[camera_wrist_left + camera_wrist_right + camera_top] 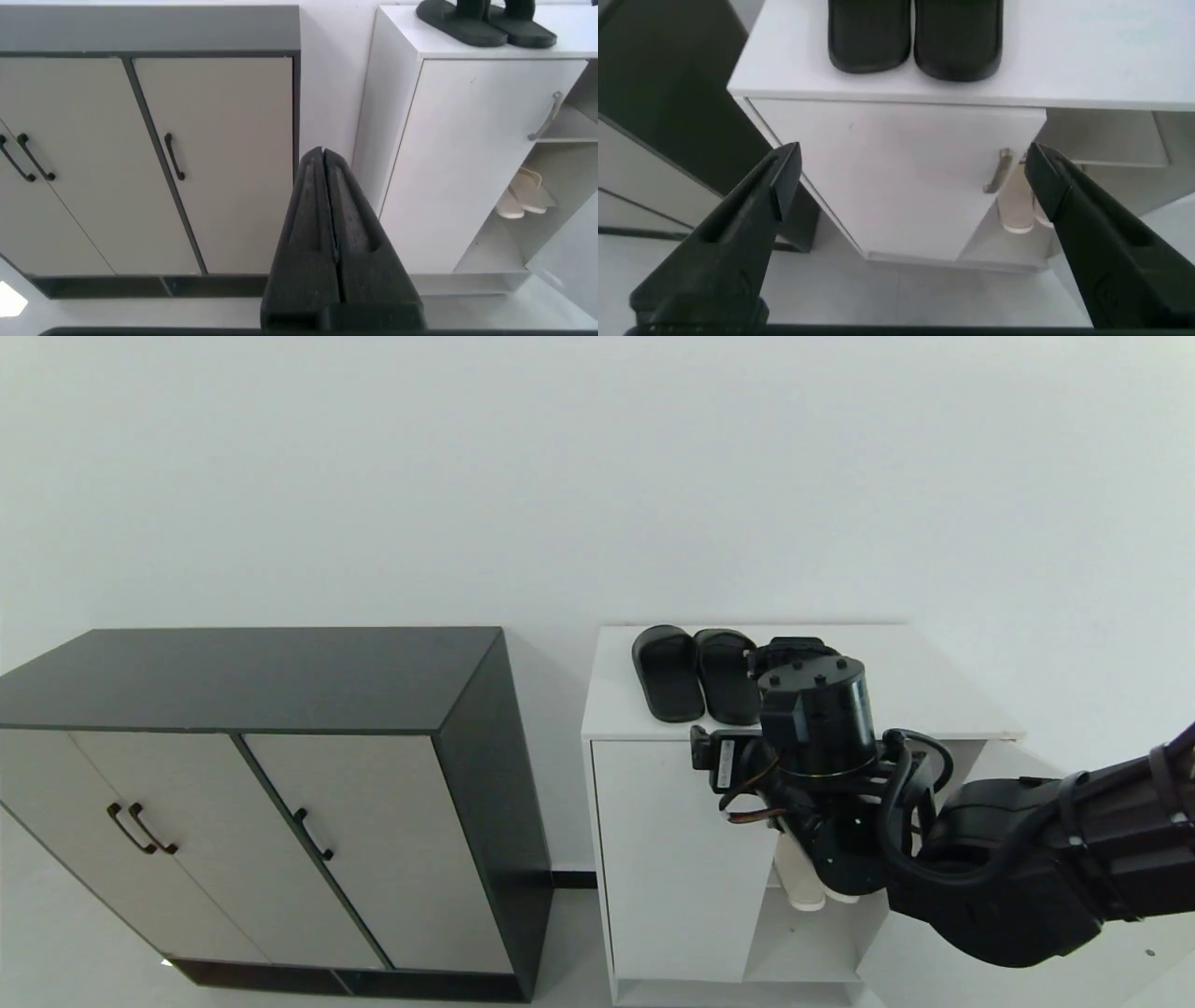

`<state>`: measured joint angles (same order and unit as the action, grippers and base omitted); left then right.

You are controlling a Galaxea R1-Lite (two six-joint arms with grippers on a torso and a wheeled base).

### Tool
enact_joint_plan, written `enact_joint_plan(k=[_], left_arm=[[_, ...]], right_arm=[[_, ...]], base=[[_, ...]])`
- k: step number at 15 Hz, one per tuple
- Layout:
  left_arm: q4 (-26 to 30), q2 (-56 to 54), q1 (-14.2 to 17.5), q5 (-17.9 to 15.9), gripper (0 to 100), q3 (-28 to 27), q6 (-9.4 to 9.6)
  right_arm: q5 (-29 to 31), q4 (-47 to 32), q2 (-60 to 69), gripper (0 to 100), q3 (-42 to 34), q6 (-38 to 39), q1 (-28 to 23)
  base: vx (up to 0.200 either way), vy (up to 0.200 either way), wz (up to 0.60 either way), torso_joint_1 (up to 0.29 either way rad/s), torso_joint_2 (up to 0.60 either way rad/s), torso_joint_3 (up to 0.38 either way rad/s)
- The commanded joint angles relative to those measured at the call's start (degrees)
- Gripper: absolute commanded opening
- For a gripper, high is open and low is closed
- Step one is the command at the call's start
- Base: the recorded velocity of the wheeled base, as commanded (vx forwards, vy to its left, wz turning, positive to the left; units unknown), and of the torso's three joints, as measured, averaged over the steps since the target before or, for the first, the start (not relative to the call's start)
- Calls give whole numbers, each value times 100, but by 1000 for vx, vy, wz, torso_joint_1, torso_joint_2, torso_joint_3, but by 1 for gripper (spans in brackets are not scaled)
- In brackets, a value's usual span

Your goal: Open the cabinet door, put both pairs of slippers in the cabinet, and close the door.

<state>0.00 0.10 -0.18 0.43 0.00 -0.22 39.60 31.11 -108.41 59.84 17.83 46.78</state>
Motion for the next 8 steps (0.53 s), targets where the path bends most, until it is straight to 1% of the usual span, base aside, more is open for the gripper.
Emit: enact_joint_plan(k=[1,8], left_arm=[[0,-1,1,1,0,0,-4],[0,-1,1,1,0,0,-4]], right_arm=[[4,62,-101,100,10,-8,-46],[4,141,-198,100,-25,-8,-72]], base=[[200,0,0,-17,-12,-2],[200,0,0,8,5,-1]])
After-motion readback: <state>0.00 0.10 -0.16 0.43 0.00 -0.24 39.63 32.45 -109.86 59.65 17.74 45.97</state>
